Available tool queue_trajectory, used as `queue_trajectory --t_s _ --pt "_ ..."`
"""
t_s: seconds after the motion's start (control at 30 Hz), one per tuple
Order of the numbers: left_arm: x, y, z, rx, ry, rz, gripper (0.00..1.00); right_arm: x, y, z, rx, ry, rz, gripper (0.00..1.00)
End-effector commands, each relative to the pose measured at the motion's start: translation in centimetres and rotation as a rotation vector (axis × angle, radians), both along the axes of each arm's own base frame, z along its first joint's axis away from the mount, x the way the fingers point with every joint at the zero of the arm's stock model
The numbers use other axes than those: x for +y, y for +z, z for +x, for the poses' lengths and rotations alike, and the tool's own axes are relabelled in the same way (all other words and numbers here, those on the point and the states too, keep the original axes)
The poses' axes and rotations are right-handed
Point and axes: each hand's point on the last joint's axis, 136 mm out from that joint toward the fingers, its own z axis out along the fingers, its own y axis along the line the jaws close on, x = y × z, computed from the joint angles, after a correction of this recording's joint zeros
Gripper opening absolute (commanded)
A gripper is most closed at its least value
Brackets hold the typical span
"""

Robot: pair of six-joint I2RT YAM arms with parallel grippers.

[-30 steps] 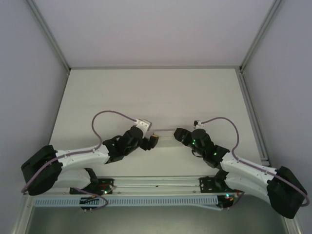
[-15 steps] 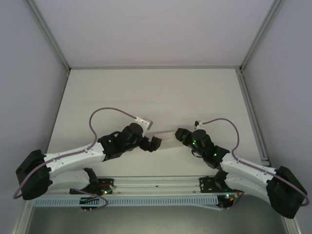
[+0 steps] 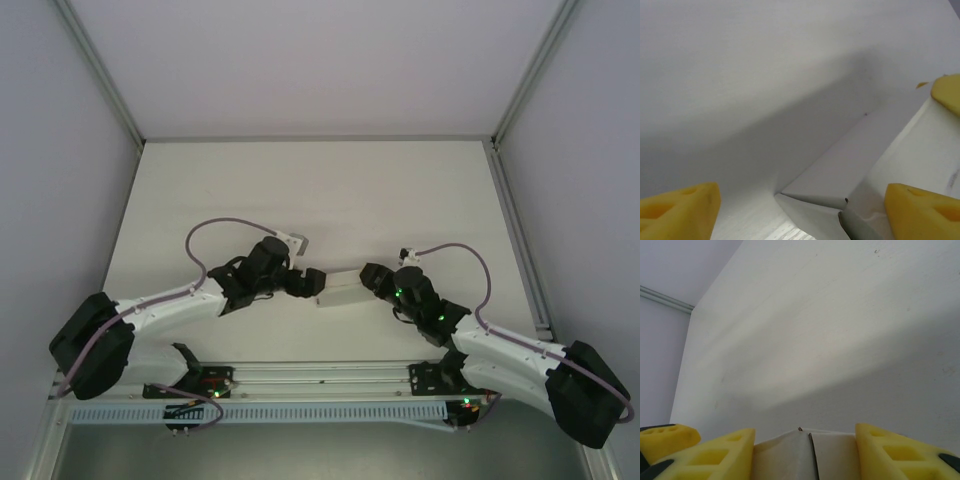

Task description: Assemble paper box

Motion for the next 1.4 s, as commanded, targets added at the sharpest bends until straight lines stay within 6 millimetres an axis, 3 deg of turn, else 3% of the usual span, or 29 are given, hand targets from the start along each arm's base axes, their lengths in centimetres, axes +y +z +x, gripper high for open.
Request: queue_trajectory --t_s 0.0,0.17,0.33,0.47,0.57,0.73,0.83,1.03,1.27,1.33,1.37 --pt "0.9 -2.8 -1.1 0.051 -0.018 0.011 0.75 -2.8 -6.3 -2.8 0.173 -0.009 -0.164 0.50" --pt "2.1 -6.1 -2.0 0.085 -0.015 -0.005 0.45 -2.8 -6.6 -2.8 0.151 0.007 -0.186 0.46" --pt "1.7 -8.4 -3.2 0.061 -0.097 -0.039 0.26 -2.2 -6.9 -2.6 0.072 0.107 -0.250 0.40" --pt "2.5 -10.7 -4.1 0.043 -0.131 -0.018 0.08 -2.0 -7.6 -2.7 0.033 0.153 -0.285 0.30" --pt "2.6 -11.6 -4.5 0.028 -0.157 0.003 0.00 -2.3 -7.8 -2.9 0.012 0.153 -0.275 0.20" --pt "2.9 -12.5 -4.5 -0.009 -0.169 0.055 0.00 -2.0 -7.8 -3.3 0.000 0.206 -0.270 0.11" --pt "3.1 -13.3 -4.3 -0.010 -0.161 0.107 0.00 -2.1 -8.0 -3.2 0.017 0.215 -0.246 0.00" --pt "2.7 -14.1 -4.3 0.008 -0.172 0.138 0.00 -1.4 -8.0 -2.9 0.040 0.241 -0.141 0.00" --pt "2.1 -13.3 -3.5 0.011 -0.153 0.152 0.00 -0.8 -7.3 -1.9 0.042 0.240 -0.154 0.03" --pt "1.5 -13.0 -2.8 0.011 -0.149 0.168 0.15 -1.2 -6.6 -1.4 0.032 0.206 -0.156 0.07" --pt "1.0 -12.8 -2.5 0.013 -0.157 0.171 0.15 -1.3 -6.2 -1.3 0.033 0.197 -0.156 0.09"
